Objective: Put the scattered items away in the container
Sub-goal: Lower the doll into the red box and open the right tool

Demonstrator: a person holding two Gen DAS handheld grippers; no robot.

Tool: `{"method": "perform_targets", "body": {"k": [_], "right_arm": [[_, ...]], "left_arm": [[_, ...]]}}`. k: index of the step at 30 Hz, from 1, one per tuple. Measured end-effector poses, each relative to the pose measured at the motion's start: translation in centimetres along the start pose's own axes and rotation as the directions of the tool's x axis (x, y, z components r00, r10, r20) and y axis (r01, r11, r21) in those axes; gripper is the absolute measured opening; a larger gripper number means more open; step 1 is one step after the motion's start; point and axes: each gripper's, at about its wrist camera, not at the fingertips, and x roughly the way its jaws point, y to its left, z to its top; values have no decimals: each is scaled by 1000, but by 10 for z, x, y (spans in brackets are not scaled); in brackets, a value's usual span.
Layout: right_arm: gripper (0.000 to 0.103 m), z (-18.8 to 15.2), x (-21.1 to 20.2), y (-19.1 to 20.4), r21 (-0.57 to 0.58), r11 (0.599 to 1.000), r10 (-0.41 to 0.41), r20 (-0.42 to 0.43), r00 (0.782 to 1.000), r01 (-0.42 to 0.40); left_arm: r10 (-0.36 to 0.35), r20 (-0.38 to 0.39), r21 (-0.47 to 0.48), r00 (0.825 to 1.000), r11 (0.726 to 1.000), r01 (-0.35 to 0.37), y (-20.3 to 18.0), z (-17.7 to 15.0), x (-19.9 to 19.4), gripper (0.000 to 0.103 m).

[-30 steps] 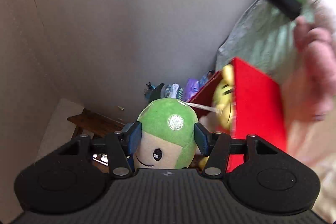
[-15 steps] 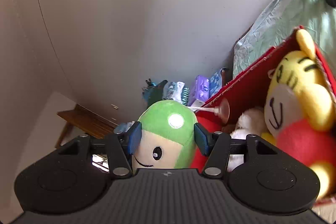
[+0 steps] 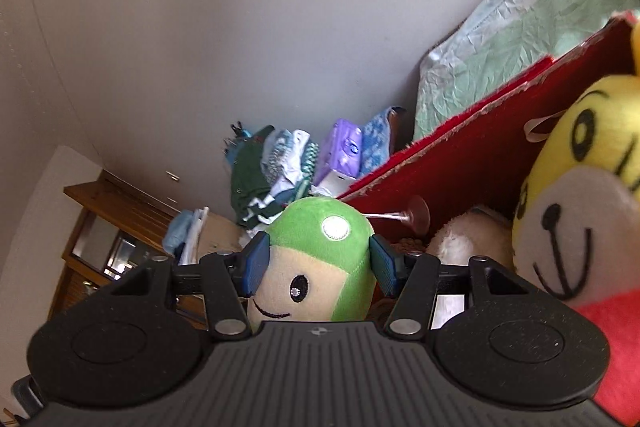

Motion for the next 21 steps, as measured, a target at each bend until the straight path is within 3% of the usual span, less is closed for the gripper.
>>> {"method": "perform_targets", "body": {"k": [8,11,21], "right_arm": [[60,3,23,3,-47,995,-89,-14,996,89],[62,4,32,-1,-25,990,-143,-56,988,142],[65,4,30,-22,140,983,-109,-79,991,119]], "left_arm": [[60,-54,-4,997,998,-60,13,-5,32,101],[68,-75,-14,995,998,-69,17,-8,39,101],[87,-62,66,994,994,-83,-11,-20,37,101]]}}
